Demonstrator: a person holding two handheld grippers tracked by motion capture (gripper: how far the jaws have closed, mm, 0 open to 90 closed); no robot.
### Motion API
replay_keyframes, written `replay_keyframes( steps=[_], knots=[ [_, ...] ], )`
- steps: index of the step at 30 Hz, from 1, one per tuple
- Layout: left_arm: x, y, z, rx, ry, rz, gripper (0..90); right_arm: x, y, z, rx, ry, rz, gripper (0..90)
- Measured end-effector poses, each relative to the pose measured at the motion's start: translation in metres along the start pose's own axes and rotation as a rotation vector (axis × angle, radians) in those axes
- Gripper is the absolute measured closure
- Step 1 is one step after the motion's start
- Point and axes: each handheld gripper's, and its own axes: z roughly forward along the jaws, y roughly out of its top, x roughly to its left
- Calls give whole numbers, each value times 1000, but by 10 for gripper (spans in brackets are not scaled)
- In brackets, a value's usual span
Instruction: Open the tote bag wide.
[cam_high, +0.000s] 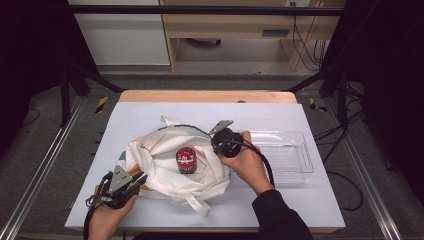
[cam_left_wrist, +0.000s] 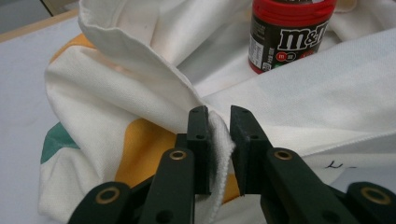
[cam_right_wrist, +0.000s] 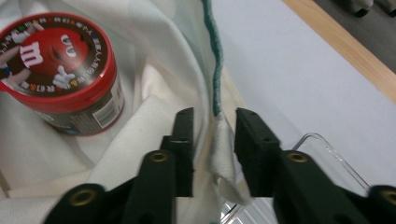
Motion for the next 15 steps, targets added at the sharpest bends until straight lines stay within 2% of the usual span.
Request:
replay_keyframes(
  steps=[2,7,15],
  knots=[
    [0,0,0,-14,0,-9,752,0,0,-6,-35,10,23,554],
    [1,1,-2,-45,9,-34,625,4,2,-19,-120,40,64,442],
    [3,3,-6,-87,20,-74,424,33,10,-28,-193,85,80,327]
  ],
)
